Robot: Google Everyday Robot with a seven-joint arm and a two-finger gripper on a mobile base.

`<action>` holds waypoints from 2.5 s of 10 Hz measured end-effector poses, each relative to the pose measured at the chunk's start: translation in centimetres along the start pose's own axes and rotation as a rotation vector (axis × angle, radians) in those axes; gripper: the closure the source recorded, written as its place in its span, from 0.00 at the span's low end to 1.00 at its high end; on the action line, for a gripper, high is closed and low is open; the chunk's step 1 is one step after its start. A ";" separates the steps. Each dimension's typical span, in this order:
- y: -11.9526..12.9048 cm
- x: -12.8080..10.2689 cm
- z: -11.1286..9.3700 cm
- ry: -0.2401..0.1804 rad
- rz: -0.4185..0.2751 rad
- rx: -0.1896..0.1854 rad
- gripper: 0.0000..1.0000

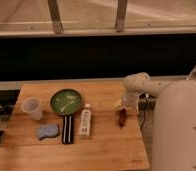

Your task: Stand the bottle upright

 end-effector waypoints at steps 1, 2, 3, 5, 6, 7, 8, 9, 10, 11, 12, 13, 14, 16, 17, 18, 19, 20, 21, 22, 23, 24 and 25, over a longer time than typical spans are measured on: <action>0.6 -1.1 -1.3 -0.021 -0.001 0.000 0.20; 1.5 -2.3 -2.8 -0.043 -0.003 -0.004 0.20; 2.4 -3.3 -3.9 -0.060 -0.008 -0.008 0.20; 4.5 -4.3 -4.8 -0.072 -0.015 -0.009 0.20; 5.7 -4.6 -4.6 -0.061 -0.013 -0.012 0.20; 6.8 -4.6 -4.4 -0.048 -0.018 -0.007 0.20; 8.4 -4.3 -4.1 -0.038 -0.030 -0.003 0.20; 10.2 -3.4 -3.9 -0.024 -0.050 0.001 0.20; 11.0 -2.8 -3.8 -0.020 -0.065 0.008 0.20; 12.0 -2.0 -4.0 -0.017 -0.085 0.014 0.20; 12.8 -1.0 -4.3 -0.017 -0.101 0.016 0.20; 13.4 -0.1 -4.5 -0.018 -0.113 0.014 0.20; 13.7 0.3 -4.7 -0.023 -0.124 0.015 0.20; 14.6 1.4 -4.8 -0.021 -0.147 0.008 0.20; 15.0 1.6 -4.8 -0.019 -0.156 0.005 0.20; 15.6 1.9 -4.6 -0.015 -0.168 0.001 0.20; 16.7 2.2 -4.3 -0.006 -0.184 -0.008 0.20; 17.7 2.4 -4.1 0.002 -0.203 -0.019 0.20; 17.8 2.5 -4.1 0.003 -0.206 -0.019 0.20; 17.6 2.5 -4.1 0.005 -0.204 -0.017 0.20; 17.4 2.5 -4.1 0.007 -0.203 -0.015 0.20; 17.5 2.5 -4.1 0.006 -0.204 -0.015 0.20; 17.7 2.5 -3.9 0.011 -0.210 -0.011 0.20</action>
